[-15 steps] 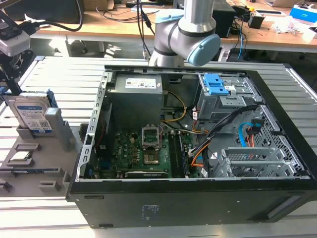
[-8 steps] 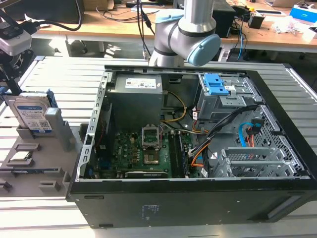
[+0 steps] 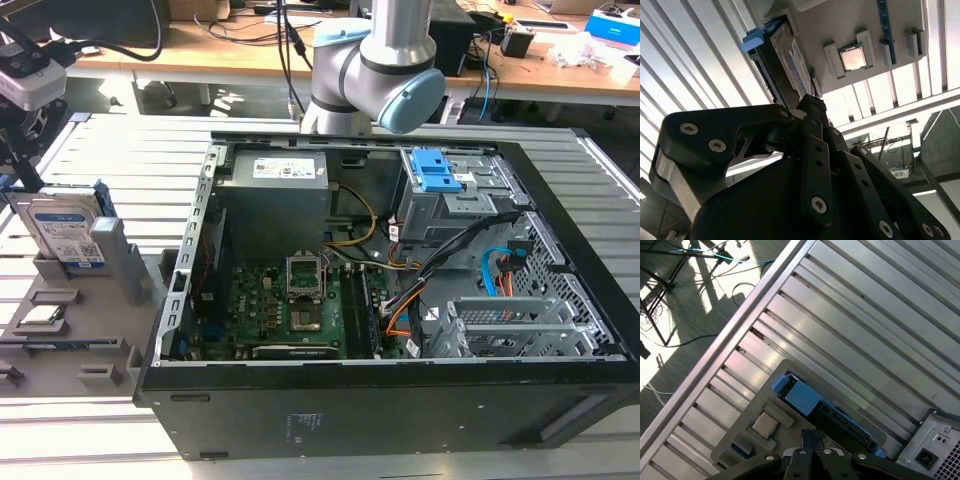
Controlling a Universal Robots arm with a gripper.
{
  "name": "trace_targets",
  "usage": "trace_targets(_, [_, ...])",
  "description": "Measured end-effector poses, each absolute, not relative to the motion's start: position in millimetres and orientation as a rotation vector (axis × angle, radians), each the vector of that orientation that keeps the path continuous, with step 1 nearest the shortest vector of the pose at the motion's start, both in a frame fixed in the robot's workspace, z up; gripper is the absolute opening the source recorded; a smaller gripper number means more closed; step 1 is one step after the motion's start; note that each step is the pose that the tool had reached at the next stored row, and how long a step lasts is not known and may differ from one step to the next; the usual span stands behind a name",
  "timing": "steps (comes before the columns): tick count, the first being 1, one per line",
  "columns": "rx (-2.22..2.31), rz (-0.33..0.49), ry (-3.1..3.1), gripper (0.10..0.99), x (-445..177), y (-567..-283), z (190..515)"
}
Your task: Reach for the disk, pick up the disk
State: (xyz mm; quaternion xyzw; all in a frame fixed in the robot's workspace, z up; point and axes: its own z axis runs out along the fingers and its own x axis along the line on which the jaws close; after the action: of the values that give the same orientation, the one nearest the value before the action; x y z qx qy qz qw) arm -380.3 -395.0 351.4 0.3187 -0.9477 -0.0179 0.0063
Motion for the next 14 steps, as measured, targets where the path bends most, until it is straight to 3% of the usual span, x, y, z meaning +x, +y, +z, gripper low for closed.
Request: trace_targets(14, [1.075,-0.055,-2.937,0.106,-380.1,-395.0,351.4])
